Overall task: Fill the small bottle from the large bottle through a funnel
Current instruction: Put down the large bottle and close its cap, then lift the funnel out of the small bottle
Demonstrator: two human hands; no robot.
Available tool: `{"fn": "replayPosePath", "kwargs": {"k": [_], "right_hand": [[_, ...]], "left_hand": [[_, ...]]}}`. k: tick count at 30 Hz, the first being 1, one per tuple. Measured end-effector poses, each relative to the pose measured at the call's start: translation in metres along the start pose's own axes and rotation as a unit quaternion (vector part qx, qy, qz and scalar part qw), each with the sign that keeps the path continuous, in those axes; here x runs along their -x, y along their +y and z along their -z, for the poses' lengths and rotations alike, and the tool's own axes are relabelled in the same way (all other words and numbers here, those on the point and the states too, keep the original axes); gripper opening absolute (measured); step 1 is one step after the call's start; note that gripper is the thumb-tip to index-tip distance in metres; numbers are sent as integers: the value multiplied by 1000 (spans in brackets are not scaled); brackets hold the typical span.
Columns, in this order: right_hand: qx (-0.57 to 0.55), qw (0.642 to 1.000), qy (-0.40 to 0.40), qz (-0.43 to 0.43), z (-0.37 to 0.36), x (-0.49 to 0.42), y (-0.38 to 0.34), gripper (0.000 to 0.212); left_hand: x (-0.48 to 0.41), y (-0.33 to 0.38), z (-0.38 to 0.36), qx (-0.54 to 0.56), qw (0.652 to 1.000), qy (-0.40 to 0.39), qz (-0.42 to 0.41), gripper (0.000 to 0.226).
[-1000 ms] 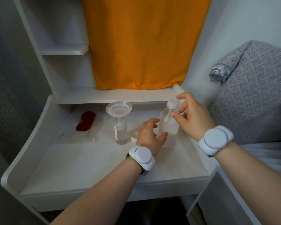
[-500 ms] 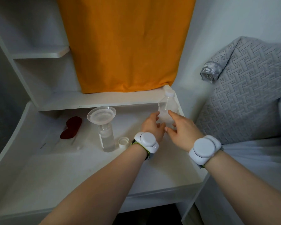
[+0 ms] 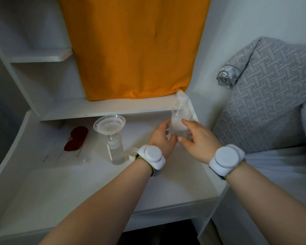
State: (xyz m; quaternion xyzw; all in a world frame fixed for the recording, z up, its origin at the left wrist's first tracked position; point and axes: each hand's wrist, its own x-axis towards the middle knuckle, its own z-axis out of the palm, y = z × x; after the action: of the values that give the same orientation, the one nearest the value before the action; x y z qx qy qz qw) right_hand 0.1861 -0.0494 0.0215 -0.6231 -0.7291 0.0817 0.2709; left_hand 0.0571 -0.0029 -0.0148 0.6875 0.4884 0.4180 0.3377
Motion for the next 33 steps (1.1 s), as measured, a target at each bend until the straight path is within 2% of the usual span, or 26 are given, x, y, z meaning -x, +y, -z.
{"fn": "replayPosePath", "kwargs": {"k": [5,10,14,18,20,22,25,28,31,33], "right_hand": [[-59,995,66,48,1,7,-23,41],[-100,987,81,91,-12,6,-59,38],[-116,984,84,110,-26,1,-80,40],[-143,979,75,125,-39,-7,-105,53],[-155,978,69,123,-42,-11,-117,63],[-159,979,55,115,-44,-17,-127,75],[-151,983,17,106,-46,-25,-136,90],[-141,985,-5,99,-46,-32,-140,98],[-119,988,-22,93,-46,-38,-144,100],[-113,989,-30,92,-46,-41,-148,100]], "left_hand": [[48,2,35,-18,994,63,-93,43],[90,-5,79,-40,981,114,-149,28],[104,-20,111,-55,972,190,-125,6],[98,-39,139,-54,963,260,-50,22],[89,-49,146,-34,971,237,-11,40],[79,-58,148,-14,983,182,17,63],[66,-70,147,-6,993,117,27,79],[57,-77,146,7,997,69,36,80],[53,-83,144,-4,998,45,37,65],[52,-85,144,-2,999,39,35,62]]}}
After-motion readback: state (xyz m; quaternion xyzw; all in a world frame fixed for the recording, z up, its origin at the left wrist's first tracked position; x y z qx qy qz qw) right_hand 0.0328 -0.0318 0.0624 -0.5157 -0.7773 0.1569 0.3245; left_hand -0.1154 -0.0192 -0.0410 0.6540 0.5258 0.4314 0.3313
